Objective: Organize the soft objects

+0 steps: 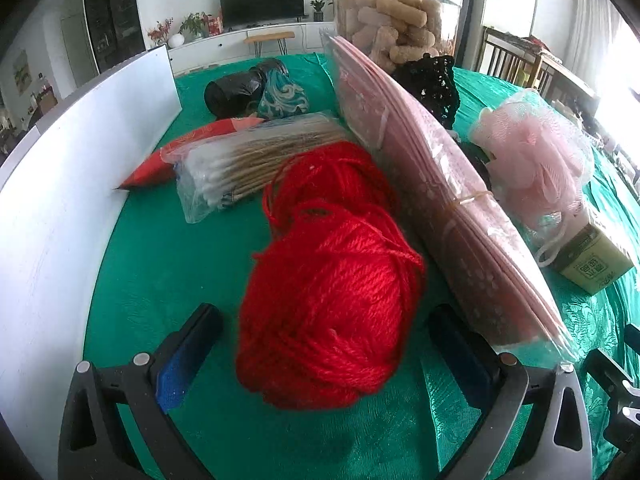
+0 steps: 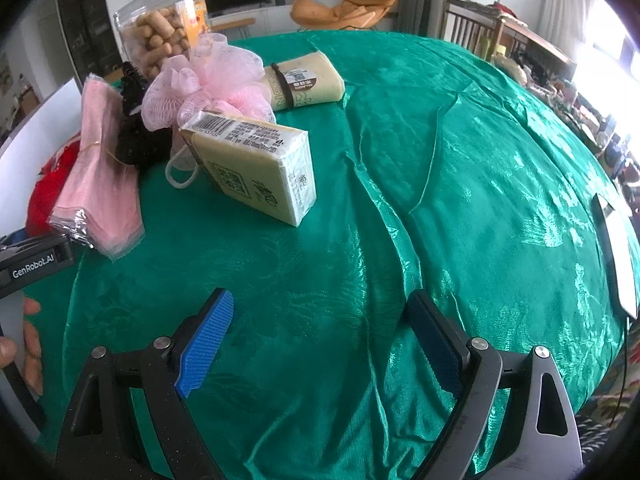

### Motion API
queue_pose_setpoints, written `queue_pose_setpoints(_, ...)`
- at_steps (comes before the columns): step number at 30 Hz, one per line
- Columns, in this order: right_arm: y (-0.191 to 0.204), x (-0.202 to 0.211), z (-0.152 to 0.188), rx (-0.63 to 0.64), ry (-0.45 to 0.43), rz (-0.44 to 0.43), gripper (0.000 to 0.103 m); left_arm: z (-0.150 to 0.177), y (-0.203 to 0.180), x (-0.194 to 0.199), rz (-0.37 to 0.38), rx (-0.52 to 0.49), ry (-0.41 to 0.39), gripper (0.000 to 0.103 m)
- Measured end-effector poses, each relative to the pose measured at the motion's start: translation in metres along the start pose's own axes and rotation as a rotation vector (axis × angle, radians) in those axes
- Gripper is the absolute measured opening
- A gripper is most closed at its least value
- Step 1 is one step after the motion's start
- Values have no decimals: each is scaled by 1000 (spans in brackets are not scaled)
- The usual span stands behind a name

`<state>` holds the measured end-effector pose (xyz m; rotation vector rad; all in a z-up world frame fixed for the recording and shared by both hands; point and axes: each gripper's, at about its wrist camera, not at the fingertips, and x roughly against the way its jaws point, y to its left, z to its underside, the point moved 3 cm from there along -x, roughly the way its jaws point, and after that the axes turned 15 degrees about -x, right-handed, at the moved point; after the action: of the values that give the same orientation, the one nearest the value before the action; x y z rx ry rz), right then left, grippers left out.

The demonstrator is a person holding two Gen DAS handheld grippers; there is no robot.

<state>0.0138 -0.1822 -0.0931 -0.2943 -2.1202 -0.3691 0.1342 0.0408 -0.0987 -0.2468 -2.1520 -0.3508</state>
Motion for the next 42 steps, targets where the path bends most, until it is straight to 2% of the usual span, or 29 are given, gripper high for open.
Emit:
queue_pose_setpoints(26, 0, 0, 1, 0, -1, -1, 91, 0, 0, 0, 1, 1, -1, 103)
queue_pose_setpoints(30, -3, 0, -1, -10, 21, -13, 91, 0, -1, 0, 1, 1, -2, 103)
queue_pose_setpoints(37, -2, -23, -33, 73, 71, -33, 95, 1, -1, 0, 1, 1, -2, 103)
queue_pose_setpoints(42, 3, -40, -52, 107, 2, -75, 95, 0, -1, 0, 1, 1, -2, 103)
